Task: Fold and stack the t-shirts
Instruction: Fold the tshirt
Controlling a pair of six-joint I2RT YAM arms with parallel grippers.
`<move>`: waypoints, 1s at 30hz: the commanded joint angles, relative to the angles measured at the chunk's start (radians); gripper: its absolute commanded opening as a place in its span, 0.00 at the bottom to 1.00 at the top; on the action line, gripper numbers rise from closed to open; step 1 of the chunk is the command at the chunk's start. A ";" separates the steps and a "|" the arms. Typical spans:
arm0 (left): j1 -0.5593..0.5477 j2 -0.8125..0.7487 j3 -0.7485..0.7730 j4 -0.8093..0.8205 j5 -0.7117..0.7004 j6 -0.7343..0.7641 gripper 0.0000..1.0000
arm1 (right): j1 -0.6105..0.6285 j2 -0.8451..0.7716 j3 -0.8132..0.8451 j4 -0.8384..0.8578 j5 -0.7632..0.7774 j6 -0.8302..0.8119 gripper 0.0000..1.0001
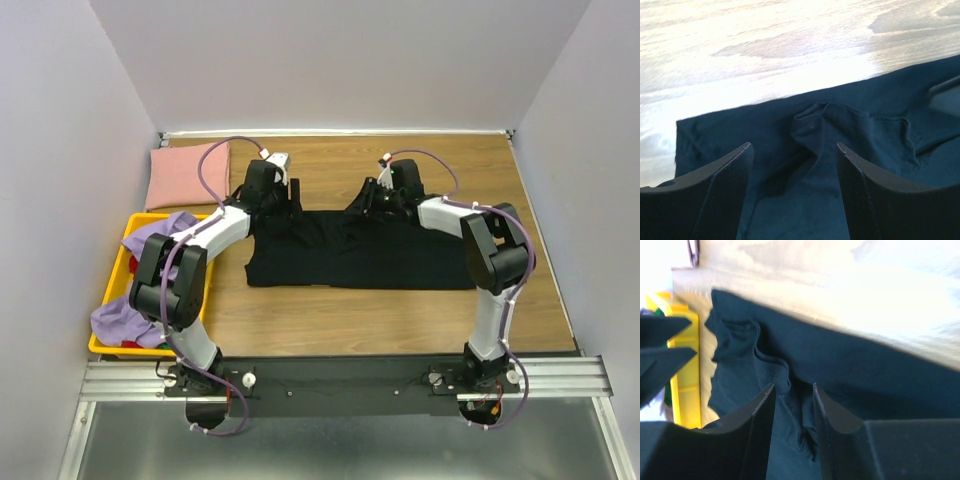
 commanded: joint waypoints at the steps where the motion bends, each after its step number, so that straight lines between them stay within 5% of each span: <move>1: 0.007 0.036 0.017 0.038 0.051 0.039 0.74 | 0.022 0.047 0.036 0.022 -0.110 -0.025 0.42; 18: 0.009 0.088 0.012 0.050 0.049 0.056 0.73 | 0.078 0.093 0.030 0.019 -0.060 -0.060 0.34; 30: 0.009 0.090 0.011 0.050 0.052 0.054 0.73 | 0.079 0.058 0.019 0.002 0.038 -0.098 0.40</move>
